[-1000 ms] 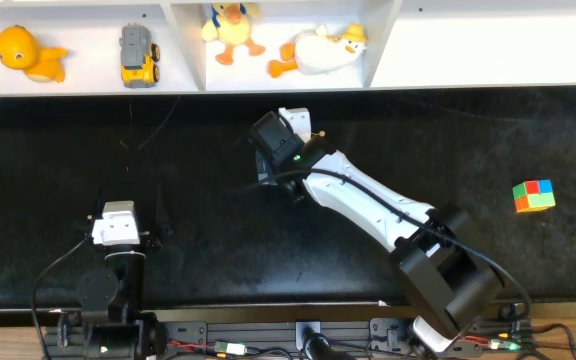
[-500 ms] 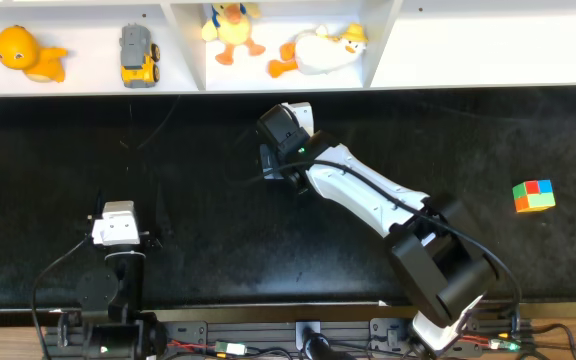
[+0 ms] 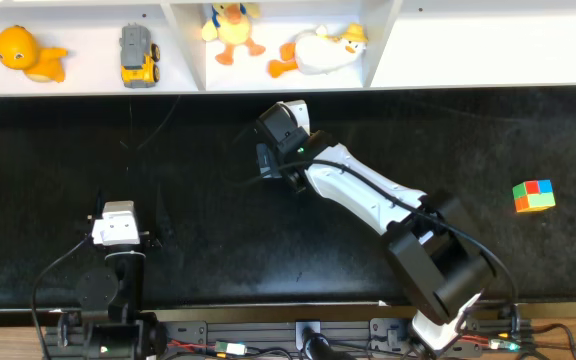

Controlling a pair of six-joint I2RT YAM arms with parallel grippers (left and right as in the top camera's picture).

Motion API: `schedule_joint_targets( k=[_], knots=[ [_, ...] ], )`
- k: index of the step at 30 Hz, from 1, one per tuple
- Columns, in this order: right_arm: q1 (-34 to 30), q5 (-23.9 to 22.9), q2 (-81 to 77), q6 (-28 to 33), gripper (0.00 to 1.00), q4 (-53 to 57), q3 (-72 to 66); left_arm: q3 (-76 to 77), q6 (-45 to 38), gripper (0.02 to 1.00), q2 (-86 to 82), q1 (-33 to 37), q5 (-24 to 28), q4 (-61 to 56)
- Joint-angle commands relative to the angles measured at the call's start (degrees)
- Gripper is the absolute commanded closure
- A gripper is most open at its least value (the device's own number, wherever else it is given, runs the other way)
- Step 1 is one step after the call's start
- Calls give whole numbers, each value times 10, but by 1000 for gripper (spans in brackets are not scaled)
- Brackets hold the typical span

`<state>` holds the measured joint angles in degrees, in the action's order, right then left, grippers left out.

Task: Store Toys

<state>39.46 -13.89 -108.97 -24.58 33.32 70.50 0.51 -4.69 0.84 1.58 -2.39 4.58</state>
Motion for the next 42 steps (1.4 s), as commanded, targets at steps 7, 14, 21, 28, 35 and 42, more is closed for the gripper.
schedule_joint_targets(
  k=[7, 14, 21, 28, 35, 42],
  knots=[
    [-1, 19, -13, 4, 123, -1, 17, -1, -9, 20, -7, 0, -3, 2],
    [-1, 19, -13, 2, 562, 1, 17, -1, -9, 20, -7, 0, -3, 2],
    [-1, 19, -13, 2, 838, 6, 17, -1, -9, 20, -7, 0, -3, 2],
    [-1, 19, -8, 2, 906, 16, 17, -1, -9, 20, -7, 0, -3, 2],
    [-1, -9, 37, 2, 921, 85, 13, -1, -9, 20, -7, 0, -3, 2],
    [-3, -35, 143, -3, 939, 97, -71, -1, -9, 20, -7, 0, -3, 2]
  ],
)
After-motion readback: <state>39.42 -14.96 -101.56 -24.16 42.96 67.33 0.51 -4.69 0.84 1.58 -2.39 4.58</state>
